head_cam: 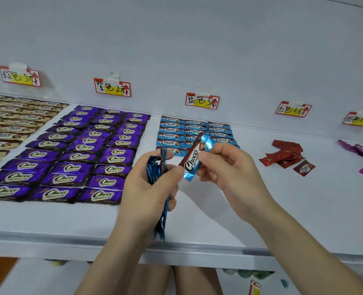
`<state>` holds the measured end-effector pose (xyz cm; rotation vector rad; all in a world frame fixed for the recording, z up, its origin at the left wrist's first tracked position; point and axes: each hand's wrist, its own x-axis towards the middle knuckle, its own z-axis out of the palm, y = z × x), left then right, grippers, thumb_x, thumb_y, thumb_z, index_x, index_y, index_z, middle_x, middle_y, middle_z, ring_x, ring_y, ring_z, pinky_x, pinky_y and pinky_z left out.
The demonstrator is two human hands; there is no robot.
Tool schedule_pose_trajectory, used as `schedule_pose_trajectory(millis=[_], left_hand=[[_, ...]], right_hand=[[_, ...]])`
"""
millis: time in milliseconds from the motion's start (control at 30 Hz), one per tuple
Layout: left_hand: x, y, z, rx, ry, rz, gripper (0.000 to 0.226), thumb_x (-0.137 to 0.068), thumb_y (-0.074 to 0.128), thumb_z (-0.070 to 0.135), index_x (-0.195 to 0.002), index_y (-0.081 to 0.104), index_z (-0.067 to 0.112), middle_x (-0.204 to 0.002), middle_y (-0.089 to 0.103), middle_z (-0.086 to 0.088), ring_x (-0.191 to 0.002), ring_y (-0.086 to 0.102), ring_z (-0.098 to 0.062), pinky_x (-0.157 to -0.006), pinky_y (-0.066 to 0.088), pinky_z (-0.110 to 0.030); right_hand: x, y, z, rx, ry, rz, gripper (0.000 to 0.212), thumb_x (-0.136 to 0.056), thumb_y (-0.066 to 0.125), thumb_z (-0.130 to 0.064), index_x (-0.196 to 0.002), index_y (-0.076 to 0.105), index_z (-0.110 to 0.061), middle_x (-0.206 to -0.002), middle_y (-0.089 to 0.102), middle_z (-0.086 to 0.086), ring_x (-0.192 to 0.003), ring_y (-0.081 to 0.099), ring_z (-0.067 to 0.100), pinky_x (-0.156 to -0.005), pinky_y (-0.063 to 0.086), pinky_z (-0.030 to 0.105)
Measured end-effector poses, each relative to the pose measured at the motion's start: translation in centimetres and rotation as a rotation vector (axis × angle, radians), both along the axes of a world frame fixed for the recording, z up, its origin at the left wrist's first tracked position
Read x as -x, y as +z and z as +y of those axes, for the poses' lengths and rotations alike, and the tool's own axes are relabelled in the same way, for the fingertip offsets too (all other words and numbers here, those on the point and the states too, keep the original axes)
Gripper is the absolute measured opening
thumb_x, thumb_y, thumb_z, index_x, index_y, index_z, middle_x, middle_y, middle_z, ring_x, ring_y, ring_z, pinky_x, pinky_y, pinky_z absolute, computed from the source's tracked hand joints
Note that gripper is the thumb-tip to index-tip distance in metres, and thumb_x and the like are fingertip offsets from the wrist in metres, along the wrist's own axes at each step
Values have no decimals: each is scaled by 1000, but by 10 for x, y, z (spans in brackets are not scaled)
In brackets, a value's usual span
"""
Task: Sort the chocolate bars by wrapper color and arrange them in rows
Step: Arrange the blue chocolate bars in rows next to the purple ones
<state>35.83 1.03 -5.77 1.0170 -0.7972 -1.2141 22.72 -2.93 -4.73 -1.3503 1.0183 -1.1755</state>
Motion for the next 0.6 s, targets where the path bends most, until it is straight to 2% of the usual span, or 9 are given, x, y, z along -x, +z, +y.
schedule_pose_trajectory(millis=[67,133,200,233,300,367,500,567,600], left_hand=[[-2,1,-2,5,14,-15,21,-86,57,-3,-94,59,16,-57,57,4,-44,40,-7,-37,32,-18],[-5,2,-4,15,2,-66,22,-87,55,-4,-92,59,17,-54,56,4,-45,38,-8,-38,31,-19],[-8,3,-7,27,-47,-132,23,-88,54,-4,-90,60,18,-52,54,3,-47,37,-10,-40,31,-20],[-10,4,-8,31,-75,-155,23,-88,54,-4,-90,61,18,-51,54,3,-48,37,-10,-40,31,-21],[-13,6,-12,27,-101,-161,23,-88,53,-4,-89,61,17,-50,52,1,-45,38,-9,-39,31,-19],[-14,8,-15,5,-108,-147,21,-88,54,-4,-89,60,16,-47,51,2,-42,39,-7,-37,33,-18],[-13,5,-18,-61,-74,-83,15,-87,57,0,-90,60,14,-51,51,0,-43,39,-8,-37,32,-18],[-16,2,-16,-111,-22,-26,4,-86,62,13,-88,60,15,-59,52,0,-44,40,-8,-37,32,-18],[-19,2,-15,-131,-8,-2,10,-82,64,22,-87,59,15,-61,52,0,-44,41,-7,-36,32,-17]], right_hand=[[2,-1,1,-18,29,-16,6,-84,59,-1,-85,58,-7,-75,70,4,-60,62,10,-60,51,24],[4,-2,2,21,49,31,20,-81,61,5,-94,56,-10,-87,69,1,-69,66,9,-63,53,23],[11,-1,-2,164,81,118,36,-78,64,7,-100,55,-21,-102,64,-6,-87,67,6,-68,53,21],[15,0,-4,252,123,180,37,-77,66,2,-99,57,-26,-106,62,-10,-94,65,6,-71,53,20],[23,3,-10,396,213,343,22,-74,69,-17,-91,64,-31,-104,63,-16,-98,62,7,-77,51,20],[29,5,-15,493,227,510,18,-72,69,-31,-90,67,-29,-96,64,-22,-96,60,3,-78,48,17],[32,3,-24,667,234,699,11,-73,71,-21,-84,72,-18,-87,62,-21,-89,57,-1,-79,44,12],[31,-1,-31,583,211,730,8,-75,73,-19,-82,71,-23,-86,62,-21,-87,56,-1,-76,41,8],[30,-5,-34,517,198,754,10,-76,73,-17,-83,71,-24,-84,62,-19,-87,55,-1,-73,39,7]])
